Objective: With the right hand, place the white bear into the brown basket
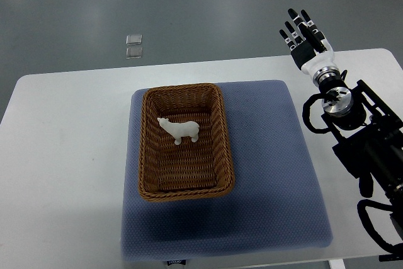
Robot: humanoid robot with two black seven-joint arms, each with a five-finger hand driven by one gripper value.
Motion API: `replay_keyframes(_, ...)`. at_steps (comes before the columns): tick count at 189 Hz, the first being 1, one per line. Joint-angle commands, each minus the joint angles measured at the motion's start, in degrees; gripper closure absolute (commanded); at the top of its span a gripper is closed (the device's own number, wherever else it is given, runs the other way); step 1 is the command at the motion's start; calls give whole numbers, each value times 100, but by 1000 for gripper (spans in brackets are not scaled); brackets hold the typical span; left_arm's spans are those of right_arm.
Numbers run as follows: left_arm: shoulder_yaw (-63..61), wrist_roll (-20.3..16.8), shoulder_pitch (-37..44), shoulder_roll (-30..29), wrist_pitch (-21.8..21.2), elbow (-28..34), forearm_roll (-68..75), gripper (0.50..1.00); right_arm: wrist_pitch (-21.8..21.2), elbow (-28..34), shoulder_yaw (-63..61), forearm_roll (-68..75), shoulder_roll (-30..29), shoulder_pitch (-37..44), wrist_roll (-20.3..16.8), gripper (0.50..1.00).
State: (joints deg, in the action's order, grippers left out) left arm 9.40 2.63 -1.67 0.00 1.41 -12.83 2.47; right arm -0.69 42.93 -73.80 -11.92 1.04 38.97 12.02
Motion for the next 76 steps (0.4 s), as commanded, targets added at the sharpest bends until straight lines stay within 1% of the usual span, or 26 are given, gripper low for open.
replay_keyframes(1,0,1,0,0,0,0,0,500,-1,-13,6,75,-69,-3,266,576)
replay_keyframes(23,0,1,0,0,0,0,0,500,-36,-13,32,75,-87,-21,292,576)
replay_keyframes(53,0,1,0,0,0,0,0,500,-388,-57,32,75,-104,-109,292,574)
replay_keyframes(76,0,1,0,0,0,0,0,500,-441,-92,50,84,-104,-126,301,574)
